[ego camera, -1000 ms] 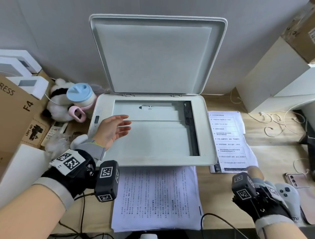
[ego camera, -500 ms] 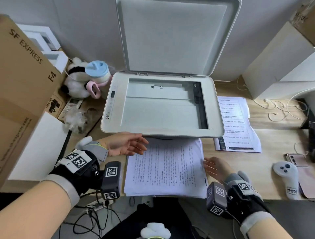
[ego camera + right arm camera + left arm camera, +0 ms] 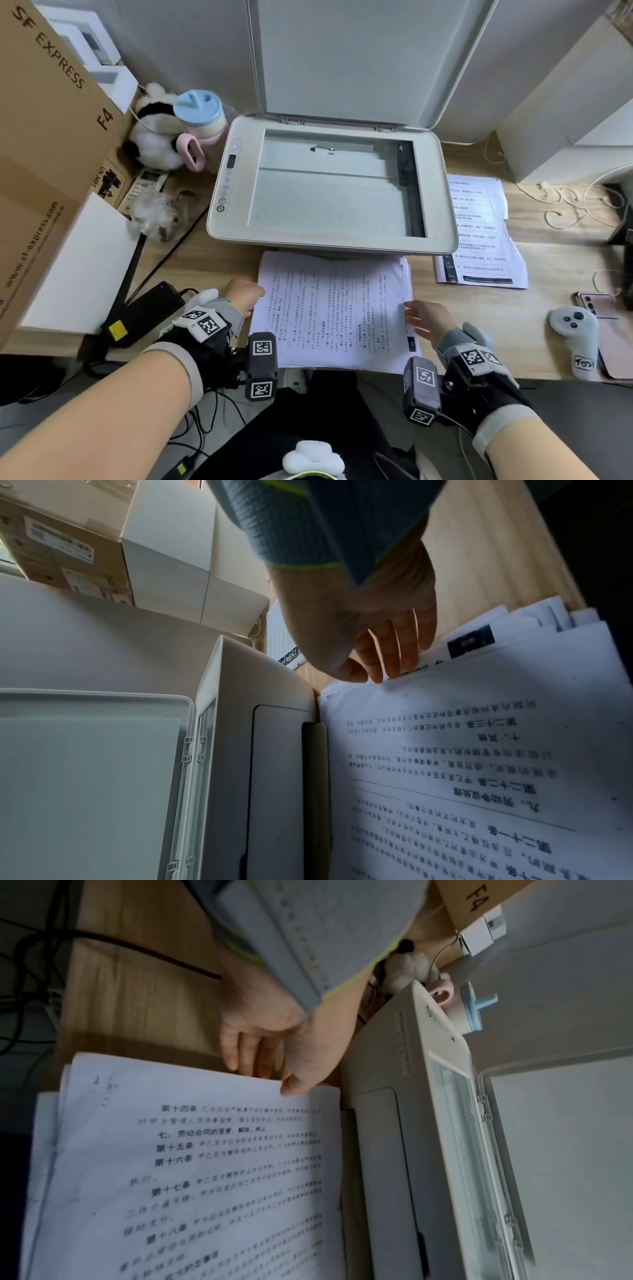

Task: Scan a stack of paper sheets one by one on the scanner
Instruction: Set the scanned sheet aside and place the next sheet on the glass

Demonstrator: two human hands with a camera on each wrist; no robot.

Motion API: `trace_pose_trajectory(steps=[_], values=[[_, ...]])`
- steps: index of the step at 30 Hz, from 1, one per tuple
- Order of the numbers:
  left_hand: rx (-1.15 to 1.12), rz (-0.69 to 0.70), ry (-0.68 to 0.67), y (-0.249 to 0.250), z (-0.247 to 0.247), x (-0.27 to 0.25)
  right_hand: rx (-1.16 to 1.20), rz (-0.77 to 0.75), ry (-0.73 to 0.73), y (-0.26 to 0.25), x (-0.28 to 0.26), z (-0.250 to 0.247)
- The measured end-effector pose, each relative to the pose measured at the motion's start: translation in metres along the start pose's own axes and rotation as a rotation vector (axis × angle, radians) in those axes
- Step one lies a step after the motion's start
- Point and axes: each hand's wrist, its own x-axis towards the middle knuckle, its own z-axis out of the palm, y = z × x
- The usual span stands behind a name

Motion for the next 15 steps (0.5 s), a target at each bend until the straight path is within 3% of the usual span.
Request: trace_pose_trajectory(steps=[5, 15], values=[[0.17, 0.074, 0.133, -0.008, -0.004, 0.001, -0.006, 0.0, -0.032, 0.001, -0.002, 0.001], [0.031, 0.115, 0.164, -0.015, -0.007, 0.011, 0.014, -0.128, 0.108, 0.013, 0.004, 0.002]])
